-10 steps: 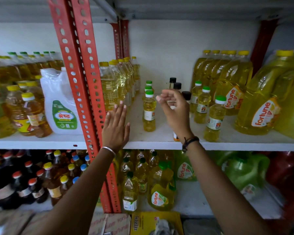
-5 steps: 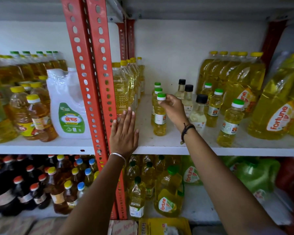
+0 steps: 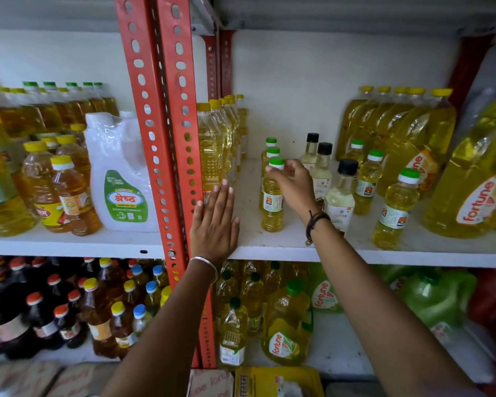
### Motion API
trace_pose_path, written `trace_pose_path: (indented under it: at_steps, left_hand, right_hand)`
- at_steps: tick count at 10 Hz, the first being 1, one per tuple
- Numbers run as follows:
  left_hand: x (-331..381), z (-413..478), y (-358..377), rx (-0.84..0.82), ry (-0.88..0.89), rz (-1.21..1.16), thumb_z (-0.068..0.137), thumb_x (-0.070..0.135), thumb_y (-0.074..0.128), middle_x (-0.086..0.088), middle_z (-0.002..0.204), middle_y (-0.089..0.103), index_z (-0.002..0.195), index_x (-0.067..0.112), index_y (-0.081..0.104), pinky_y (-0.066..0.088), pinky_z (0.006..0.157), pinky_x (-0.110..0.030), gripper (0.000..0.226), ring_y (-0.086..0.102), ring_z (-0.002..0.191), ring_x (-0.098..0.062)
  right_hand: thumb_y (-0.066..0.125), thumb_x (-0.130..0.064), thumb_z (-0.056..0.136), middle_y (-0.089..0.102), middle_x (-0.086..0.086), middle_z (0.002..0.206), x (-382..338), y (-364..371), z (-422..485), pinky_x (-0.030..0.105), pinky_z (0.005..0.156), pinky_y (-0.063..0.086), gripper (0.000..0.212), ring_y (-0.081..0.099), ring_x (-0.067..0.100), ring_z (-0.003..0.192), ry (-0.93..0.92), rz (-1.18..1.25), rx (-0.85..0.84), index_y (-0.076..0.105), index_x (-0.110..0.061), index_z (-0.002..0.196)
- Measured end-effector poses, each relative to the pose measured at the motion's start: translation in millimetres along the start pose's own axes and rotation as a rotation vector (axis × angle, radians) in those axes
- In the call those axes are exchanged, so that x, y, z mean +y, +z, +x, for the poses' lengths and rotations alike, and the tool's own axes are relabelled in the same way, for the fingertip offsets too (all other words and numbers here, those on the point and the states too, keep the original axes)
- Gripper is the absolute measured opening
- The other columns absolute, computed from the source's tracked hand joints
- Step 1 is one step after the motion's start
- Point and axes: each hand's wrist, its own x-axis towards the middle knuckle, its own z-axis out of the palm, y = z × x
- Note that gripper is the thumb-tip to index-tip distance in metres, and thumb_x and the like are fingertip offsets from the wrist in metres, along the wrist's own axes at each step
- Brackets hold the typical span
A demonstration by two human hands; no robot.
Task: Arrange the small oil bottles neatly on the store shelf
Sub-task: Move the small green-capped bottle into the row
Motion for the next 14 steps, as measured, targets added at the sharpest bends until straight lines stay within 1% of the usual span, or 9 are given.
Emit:
trace_pose_path:
  at_steps: [1, 2, 3, 4, 5, 7, 10, 12, 14]
  left_hand:
    - [0, 0, 0, -0.002, -0.005, 0.002, 0.097, 0.034, 0.028, -0.008, 0.158, 0.017, 0.151, 0.007, 0.024, -0.003, 0.118, -0.039, 0.06, 0.008, 0.148, -0.019]
    - [0, 0, -1, -0.005, -0.005, 0.0, 0.097, 0.034, 0.029, -0.008, 0.158, 0.017, 0.151, 0.007, 0.024, -0.002, 0.118, -0.039, 0.06, 0.008, 0.148, -0.019]
    - [0, 0, -1, -0.008, -0.005, 0.002, 0.097, 0.033, 0.029, -0.008, 0.159, 0.016, 0.151, 0.007, 0.024, -0.002, 0.118, -0.039, 0.06, 0.008, 0.148, -0.019]
    - [0, 0, -1, -0.008, -0.008, -0.003, 0.097, 0.034, 0.028, -0.008, 0.159, 0.015, 0.151, 0.007, 0.022, -0.003, 0.118, -0.039, 0.06, 0.008, 0.148, -0.019]
    - [1, 0, -1, -0.016, -0.008, -0.005, 0.097, 0.034, 0.028, -0.008, 0.159, 0.015, 0.151, 0.007, 0.022, -0.003, 0.118, -0.039, 0.06, 0.008, 0.148, -0.019]
    - [1, 0, -3, -0.02, -0.01, 0.0, 0.097, 0.033, 0.029, -0.009, 0.159, 0.018, 0.151, 0.006, 0.025, -0.001, 0.118, -0.039, 0.06, 0.012, 0.147, -0.02]
    - [1, 0, -3, -0.029, -0.004, -0.002, 0.097, 0.034, 0.029, -0.009, 0.159, 0.015, 0.151, 0.006, 0.025, -0.003, 0.118, -0.039, 0.061, 0.009, 0.148, -0.02]
    - [1, 0, -4, -0.032, -0.004, -0.01, 0.097, 0.033, 0.03, -0.008, 0.158, 0.016, 0.15, 0.006, 0.026, -0.002, 0.118, -0.038, 0.06, 0.009, 0.148, -0.019]
    - [1, 0, -4, -0.035, 0.001, -0.016, 0.097, 0.033, 0.029, -0.008, 0.158, 0.016, 0.15, 0.006, 0.027, -0.003, 0.118, -0.038, 0.06, 0.01, 0.147, -0.02]
  right_hand:
    - [0.07, -0.028, 0.079, 0.071, 0.004, 0.102, 3, -3, -1, 0.043, 0.089, 0.054, 0.02, 0.066, 0.018, 0.095, -0.031, 0.029, -0.025, 0.065, -0.019, 0.097]
    - [0.077, -0.031, 0.072, 0.067, -0.003, 0.094, 3, -3, 0, 0.028, 0.076, 0.051, 0.026, 0.064, 0.012, 0.087, -0.028, 0.015, 0.084, 0.06, -0.023, 0.091]
    - [0.08, -0.038, 0.068, 0.062, -0.011, 0.089, 4, -2, 1, 0.017, 0.063, 0.04, 0.034, 0.057, -0.001, 0.078, -0.023, 0.02, 0.119, 0.058, -0.024, 0.09]
    - [0.08, -0.041, 0.067, 0.062, -0.011, 0.089, 4, -1, 1, 0.015, 0.063, 0.039, 0.038, 0.055, -0.004, 0.079, -0.029, 0.017, 0.099, 0.058, -0.023, 0.092]
    - [0.078, -0.044, 0.068, 0.063, -0.011, 0.089, 3, -3, 1, 0.017, 0.063, 0.04, 0.038, 0.055, -0.005, 0.079, -0.042, -0.023, 0.107, 0.058, -0.023, 0.092]
    - [0.07, -0.047, 0.076, 0.068, -0.004, 0.095, 1, -9, -3, 0.023, 0.067, 0.045, 0.027, 0.063, 0.011, 0.086, -0.077, -0.115, 0.059, 0.065, -0.023, 0.089]
    - [0.072, -0.042, 0.076, 0.067, -0.006, 0.086, -11, -19, -24, 0.02, 0.065, 0.043, 0.026, 0.057, -0.003, 0.078, -0.122, -0.127, 0.04, 0.07, -0.018, 0.088]
    - [0.072, -0.043, 0.075, 0.069, -0.005, 0.091, -17, -22, -40, 0.029, 0.075, 0.05, 0.029, 0.062, 0.009, 0.087, -0.131, -0.123, 0.049, 0.071, -0.018, 0.091]
    - [0.071, -0.045, 0.075, 0.068, -0.007, 0.089, -20, -21, -43, 0.033, 0.078, 0.052, 0.03, 0.063, 0.01, 0.088, -0.146, -0.143, 0.054, 0.071, -0.02, 0.092]
